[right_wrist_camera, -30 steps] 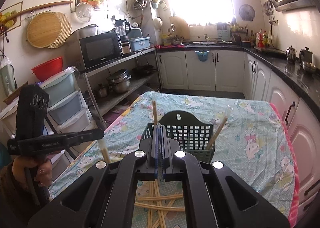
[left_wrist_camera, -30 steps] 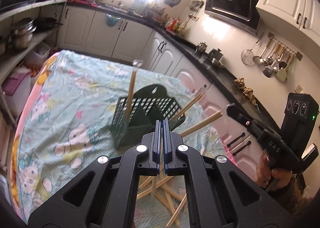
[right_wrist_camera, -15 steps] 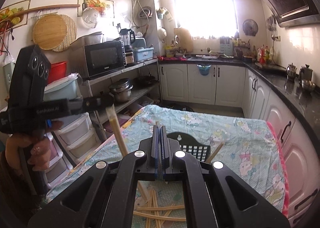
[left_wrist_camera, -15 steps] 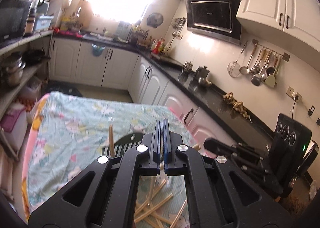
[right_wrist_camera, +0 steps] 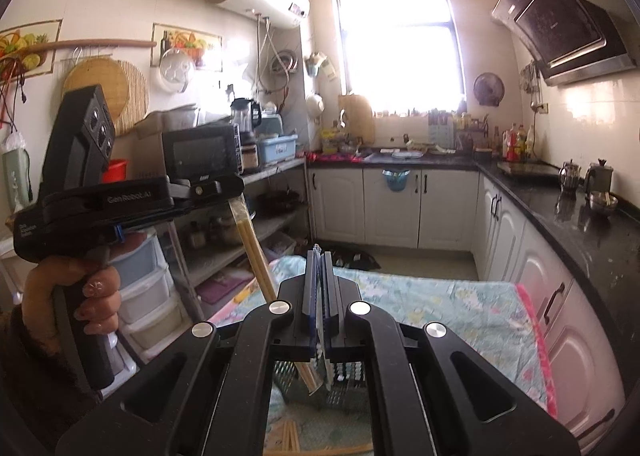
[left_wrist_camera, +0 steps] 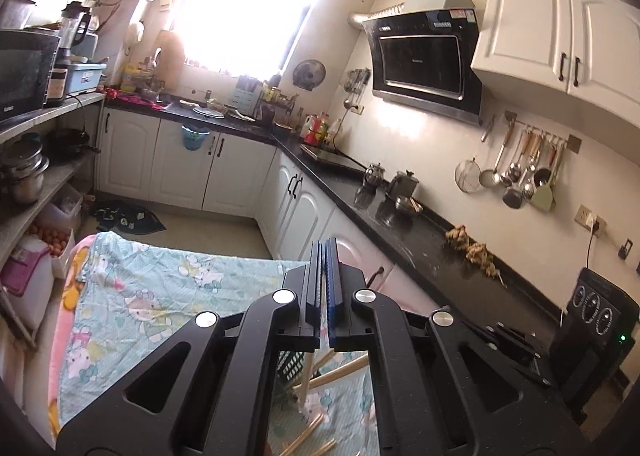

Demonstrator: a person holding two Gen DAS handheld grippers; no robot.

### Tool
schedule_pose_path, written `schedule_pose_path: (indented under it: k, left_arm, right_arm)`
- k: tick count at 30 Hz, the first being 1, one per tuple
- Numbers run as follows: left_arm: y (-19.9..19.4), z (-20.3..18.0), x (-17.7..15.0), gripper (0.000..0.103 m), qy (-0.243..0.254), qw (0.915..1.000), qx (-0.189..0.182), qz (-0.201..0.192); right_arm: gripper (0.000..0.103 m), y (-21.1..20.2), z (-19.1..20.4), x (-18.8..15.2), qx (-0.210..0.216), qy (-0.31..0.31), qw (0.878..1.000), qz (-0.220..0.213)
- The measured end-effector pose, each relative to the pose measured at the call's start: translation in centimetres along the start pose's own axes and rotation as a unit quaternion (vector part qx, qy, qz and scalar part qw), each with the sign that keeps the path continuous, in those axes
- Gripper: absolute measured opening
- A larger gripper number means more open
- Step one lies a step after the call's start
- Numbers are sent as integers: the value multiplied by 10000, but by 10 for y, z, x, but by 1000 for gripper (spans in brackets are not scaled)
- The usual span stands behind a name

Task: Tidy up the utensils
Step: 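Carry both chopsticks over the basket, lower them in upright, open both tools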

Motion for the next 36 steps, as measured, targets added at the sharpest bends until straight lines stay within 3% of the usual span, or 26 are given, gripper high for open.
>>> schedule_pose_path:
  k: [7, 17, 36]
  left_arm:
    - [24, 7, 9, 0, -27, 9996, 281, -35]
    - [56, 16, -11, 0, 33, 9980, 631, 47]
    - [89, 39, -73, 0, -237, 9968, 548, 531]
  right_arm:
    - [3, 10, -16, 17, -128, 95, 9997, -192]
    - [3, 49, -40, 5, -372, 318, 9988, 42]
    - [3, 101, -64, -47, -733, 537, 9933, 718]
Point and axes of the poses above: each gripper's, at about its wrist camera, not at the fingertips, and y roughly the way its jaws point, z to its left, x to its top, the point moved 1 cm from there along y, roughly the way its jaws point, and after that the axes turned 11 degrees about y, right-handed, at the moved point
